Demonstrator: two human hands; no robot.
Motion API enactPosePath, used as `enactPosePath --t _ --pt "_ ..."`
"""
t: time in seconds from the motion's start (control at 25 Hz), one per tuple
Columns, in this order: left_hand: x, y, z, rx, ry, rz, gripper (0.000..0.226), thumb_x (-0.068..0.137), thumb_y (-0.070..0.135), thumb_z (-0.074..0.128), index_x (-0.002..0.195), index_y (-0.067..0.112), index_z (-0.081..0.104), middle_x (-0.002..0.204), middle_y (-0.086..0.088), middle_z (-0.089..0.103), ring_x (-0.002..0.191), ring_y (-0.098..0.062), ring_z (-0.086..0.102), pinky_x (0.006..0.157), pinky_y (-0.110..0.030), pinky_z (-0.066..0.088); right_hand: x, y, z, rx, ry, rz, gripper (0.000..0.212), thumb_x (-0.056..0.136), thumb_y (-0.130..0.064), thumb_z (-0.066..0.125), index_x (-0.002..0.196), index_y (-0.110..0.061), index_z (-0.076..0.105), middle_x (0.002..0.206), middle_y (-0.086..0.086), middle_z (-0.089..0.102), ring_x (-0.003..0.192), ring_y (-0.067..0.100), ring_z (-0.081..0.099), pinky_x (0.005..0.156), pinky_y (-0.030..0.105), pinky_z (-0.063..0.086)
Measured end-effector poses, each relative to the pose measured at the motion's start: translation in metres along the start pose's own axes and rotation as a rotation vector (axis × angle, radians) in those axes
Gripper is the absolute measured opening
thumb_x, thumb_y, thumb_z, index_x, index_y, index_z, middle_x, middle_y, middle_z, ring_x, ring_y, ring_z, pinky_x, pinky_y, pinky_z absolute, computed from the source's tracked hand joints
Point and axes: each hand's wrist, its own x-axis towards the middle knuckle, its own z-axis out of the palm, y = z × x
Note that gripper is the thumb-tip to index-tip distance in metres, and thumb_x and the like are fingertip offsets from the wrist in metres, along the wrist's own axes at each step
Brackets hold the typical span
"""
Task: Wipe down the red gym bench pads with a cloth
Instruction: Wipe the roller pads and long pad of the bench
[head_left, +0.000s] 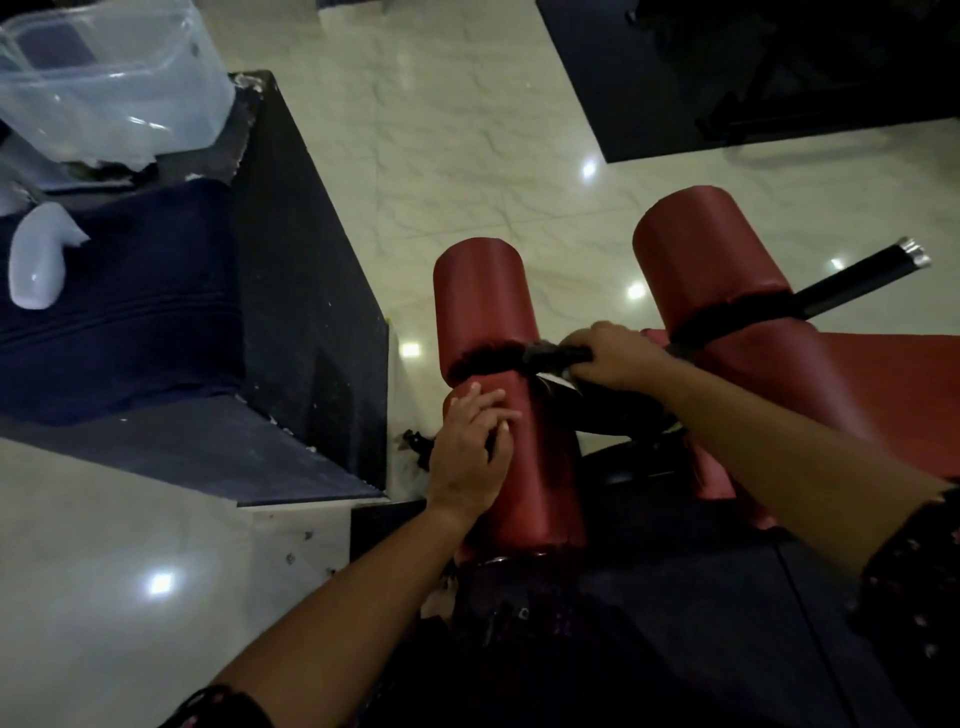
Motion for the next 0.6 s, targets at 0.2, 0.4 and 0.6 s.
enactPosePath --t 0.2,0.4,0.6 --pt "-0.01 -0.014 -0.002 -0.046 -0.063 0.092 0.037 0.094 0.029 0.044 0.115 0.013 0.07 0.133 -0.005 0.059 0.138 -0.025 0.04 0.111 -0.024 0.03 0.023 -0.071 -0.021 -0.18 0.035 -0.175 0.057 0.089 -0.046 0.059 0.141 -0.03 0.043 0.142 0.006 0.033 0.112 0.031 0.054 0.09 0.044 0.049" --pt "-0.02 -0.013 -0.001 -0.035 -0.022 0.095 0.039 0.094 0.024 0.041 0.121 0.012 0.067 0.136 -0.003 0.057 0.139 -0.015 0.035 0.115 -0.025 0.027 0.009 -0.061 0.008 -0.19 0.079 -0.197 0.047 0.095 -0.043 0.049 0.14 -0.034 0.042 0.14 0.003 0.032 0.108 0.028 0.056 0.084 0.042 0.05" --pt "-0.018 -0.009 -0.005 -0.013 0.005 0.087 0.038 0.093 0.025 0.04 0.118 0.018 0.068 0.133 0.005 0.058 0.136 -0.01 0.036 0.113 -0.009 0.018 0.0 -0.015 -0.004 -0.164 -0.11 -0.009 0.045 0.093 -0.044 0.054 0.134 -0.025 0.051 0.122 0.007 0.045 0.111 0.031 0.055 0.094 0.045 0.046"
